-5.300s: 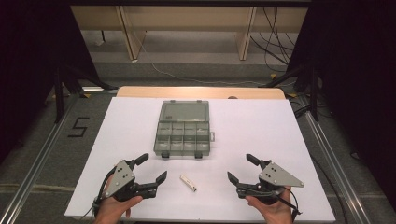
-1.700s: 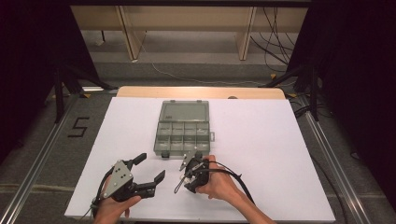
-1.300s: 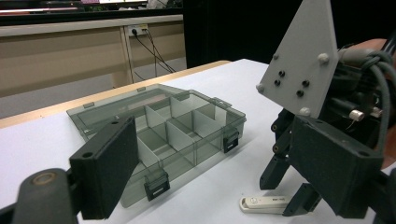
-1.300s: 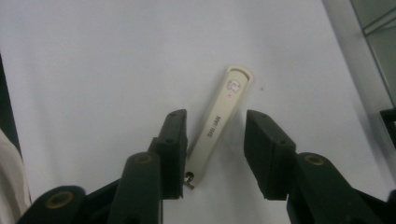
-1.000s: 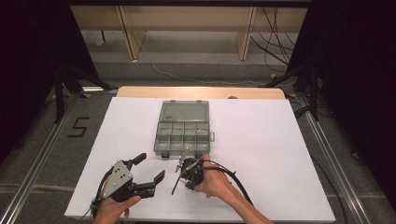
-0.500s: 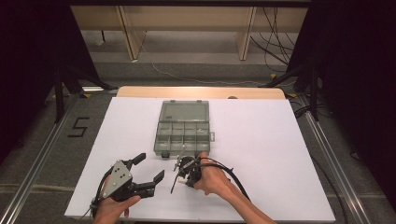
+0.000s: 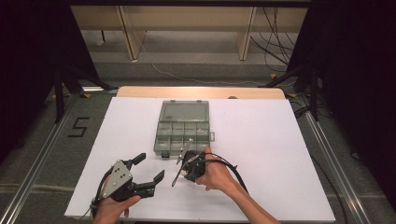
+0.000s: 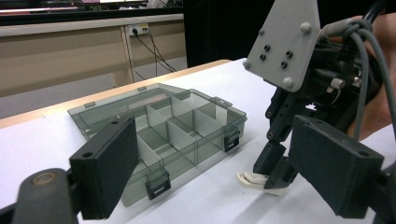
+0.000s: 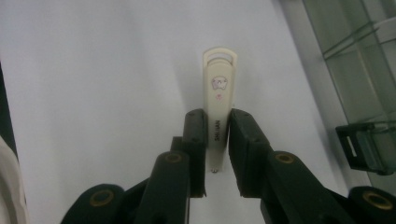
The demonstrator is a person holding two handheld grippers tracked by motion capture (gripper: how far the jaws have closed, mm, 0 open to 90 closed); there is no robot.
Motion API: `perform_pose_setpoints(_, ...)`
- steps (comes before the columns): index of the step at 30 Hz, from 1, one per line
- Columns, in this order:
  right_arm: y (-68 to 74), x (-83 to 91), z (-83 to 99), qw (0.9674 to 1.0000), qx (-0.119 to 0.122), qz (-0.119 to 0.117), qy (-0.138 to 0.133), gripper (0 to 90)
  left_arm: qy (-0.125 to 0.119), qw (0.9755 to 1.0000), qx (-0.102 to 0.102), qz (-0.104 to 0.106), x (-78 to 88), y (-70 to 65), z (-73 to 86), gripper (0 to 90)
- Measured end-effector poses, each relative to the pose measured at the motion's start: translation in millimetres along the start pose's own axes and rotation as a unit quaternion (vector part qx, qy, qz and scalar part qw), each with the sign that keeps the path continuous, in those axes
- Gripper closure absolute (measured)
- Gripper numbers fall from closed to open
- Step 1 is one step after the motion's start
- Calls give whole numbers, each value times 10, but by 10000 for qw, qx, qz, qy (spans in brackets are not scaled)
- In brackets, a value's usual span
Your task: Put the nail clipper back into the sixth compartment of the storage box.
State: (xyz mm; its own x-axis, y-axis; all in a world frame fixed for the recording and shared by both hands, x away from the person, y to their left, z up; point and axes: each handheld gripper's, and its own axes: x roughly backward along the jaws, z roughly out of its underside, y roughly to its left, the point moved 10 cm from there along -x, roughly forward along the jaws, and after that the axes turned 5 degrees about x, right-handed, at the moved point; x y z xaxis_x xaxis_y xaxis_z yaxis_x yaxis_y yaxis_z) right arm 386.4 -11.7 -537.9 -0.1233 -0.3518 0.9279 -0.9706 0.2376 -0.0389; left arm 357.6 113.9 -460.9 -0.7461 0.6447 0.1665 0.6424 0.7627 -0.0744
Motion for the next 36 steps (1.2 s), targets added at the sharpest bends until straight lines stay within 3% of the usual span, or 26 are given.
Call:
perform_pose_setpoints(15,-50,141,-116,9972,-201,-129,-708,773,9,10000,39,-11,1,-1,5,157)
perform_pose_setpoints(23,-102,237,-185,9962,-226,-99,-831,773,19,10000,24,-31,5,3,4,157)
perform_pose_setpoints(36,-341,422,-373,9946,-359,129,-962,772,-46,10000,23,36,-5,-4,-9,157)
